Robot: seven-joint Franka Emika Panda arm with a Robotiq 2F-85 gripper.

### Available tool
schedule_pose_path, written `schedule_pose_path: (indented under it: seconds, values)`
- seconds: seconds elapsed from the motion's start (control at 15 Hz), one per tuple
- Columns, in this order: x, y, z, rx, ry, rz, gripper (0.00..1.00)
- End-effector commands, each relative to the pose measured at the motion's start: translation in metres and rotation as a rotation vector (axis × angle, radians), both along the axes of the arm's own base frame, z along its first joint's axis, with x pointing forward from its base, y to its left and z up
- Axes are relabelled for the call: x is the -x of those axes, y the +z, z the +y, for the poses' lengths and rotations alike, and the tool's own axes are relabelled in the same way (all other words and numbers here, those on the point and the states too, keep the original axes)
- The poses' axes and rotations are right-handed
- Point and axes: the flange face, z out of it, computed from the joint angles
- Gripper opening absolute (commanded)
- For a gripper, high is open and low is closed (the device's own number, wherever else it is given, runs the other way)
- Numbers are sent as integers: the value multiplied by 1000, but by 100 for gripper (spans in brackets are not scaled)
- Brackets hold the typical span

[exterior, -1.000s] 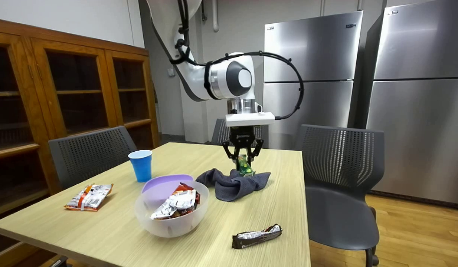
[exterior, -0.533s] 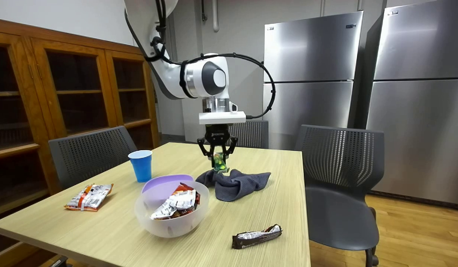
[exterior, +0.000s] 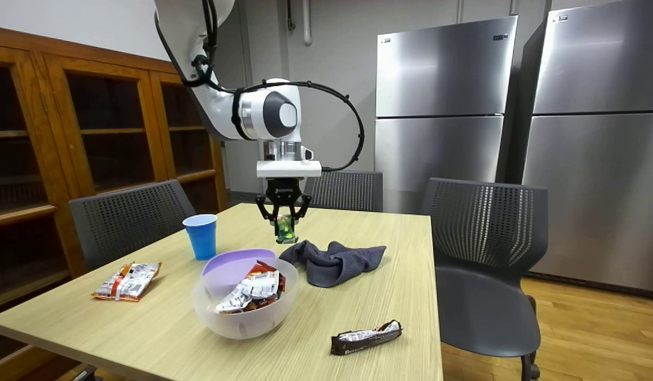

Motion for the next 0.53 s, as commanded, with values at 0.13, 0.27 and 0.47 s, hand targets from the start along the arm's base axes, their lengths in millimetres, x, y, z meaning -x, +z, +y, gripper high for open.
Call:
schedule_pose_path:
  seconds: [0.13, 0.27, 0.47]
  values:
    - [8, -3, 30, -42, -14, 3, 13]
    - [11, -9, 36, -46, -15, 13, 13]
    - [14, -17, 43, -43, -19, 24, 13]
